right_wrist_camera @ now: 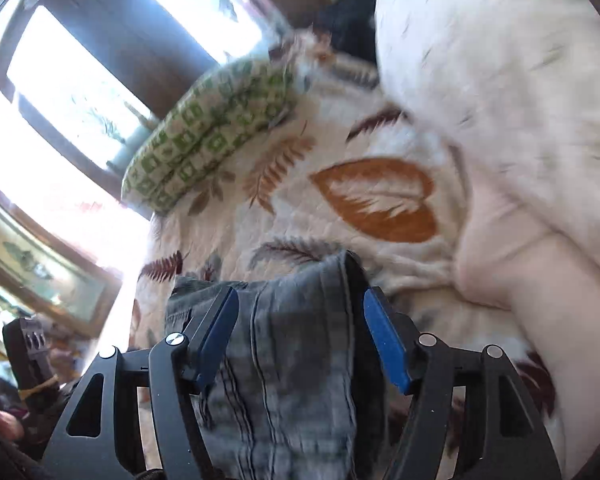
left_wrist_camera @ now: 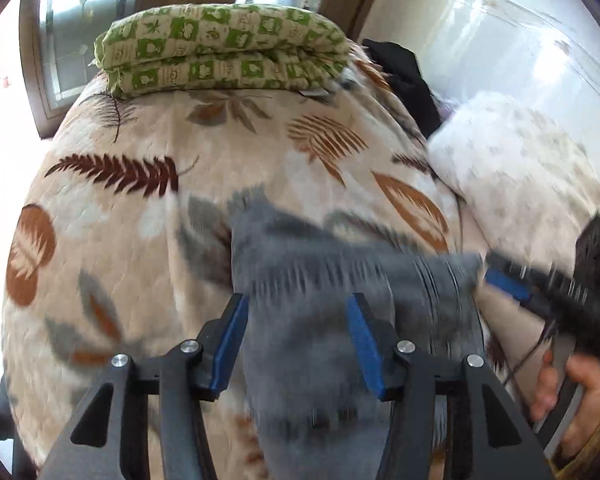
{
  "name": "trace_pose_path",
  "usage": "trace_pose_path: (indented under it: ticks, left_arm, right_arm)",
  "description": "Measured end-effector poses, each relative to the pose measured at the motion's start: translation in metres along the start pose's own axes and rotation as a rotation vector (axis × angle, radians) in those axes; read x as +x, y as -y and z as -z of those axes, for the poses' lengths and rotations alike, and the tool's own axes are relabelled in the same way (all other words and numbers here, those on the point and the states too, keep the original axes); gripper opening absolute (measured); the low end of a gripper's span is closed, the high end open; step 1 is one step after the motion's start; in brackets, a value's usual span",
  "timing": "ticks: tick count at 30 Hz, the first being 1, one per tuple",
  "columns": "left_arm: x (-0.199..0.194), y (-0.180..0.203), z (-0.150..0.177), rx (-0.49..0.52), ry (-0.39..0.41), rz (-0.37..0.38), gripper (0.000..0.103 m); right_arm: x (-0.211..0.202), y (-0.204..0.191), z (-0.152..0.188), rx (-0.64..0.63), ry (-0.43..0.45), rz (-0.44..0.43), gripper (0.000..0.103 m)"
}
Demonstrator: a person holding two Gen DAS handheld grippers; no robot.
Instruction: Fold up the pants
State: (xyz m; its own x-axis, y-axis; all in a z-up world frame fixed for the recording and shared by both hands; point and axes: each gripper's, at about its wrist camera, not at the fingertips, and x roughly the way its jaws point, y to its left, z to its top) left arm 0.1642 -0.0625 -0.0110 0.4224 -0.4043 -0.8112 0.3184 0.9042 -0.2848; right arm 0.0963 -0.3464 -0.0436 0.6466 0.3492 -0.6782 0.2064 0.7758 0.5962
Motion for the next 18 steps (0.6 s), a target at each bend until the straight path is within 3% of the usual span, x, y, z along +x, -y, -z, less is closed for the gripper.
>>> trace_pose_path:
  ticks: [1, 2, 4, 6, 8, 13, 16, 18]
  left_arm:
    - [0.009, -0.003, -0.012, -0.029, -0.012, 0.01, 0.054]
    - [0.018, -0.005, -0.02, -0.047, -0.027, 0.014, 0.054]
    - [0.043, -0.008, -0.036, -0.066, -0.085, -0.013, 0.053]
    - [0.07, -0.009, -0.042, -0.056, -0.151, -0.078, 0.042]
    - [0.094, -0.013, -0.041, -0.051, -0.19, -0.135, 0.041]
    - [0.117, -0.024, -0.043, -0.078, -0.165, -0.179, 0.042]
    - [0.12, -0.026, -0.046, -0.077, -0.172, -0.2, 0.042]
    - [0.113, -0.029, -0.046, -0.089, -0.169, -0.17, 0.042]
  right_arm:
    - [0.01, 0.003, -0.001, 0.002, -0.024, -0.007, 0.056]
    - [0.019, 0.006, 0.001, 0.0, -0.042, -0.008, 0.04]
    - [0.028, 0.009, 0.006, -0.006, -0.052, -0.01, 0.018]
    - [0.028, 0.009, 0.012, -0.025, -0.04, -0.004, 0.015]
    - [0.026, 0.003, 0.015, -0.094, -0.012, 0.056, 0.015]
    - [0.047, -0.001, 0.02, -0.224, -0.011, 0.193, 0.015]
    - [0.059, 0.014, 0.019, -0.209, -0.016, 0.22, 0.017]
    - [0.053, 0.021, 0.016, -0.16, -0.014, 0.192, 0.024]
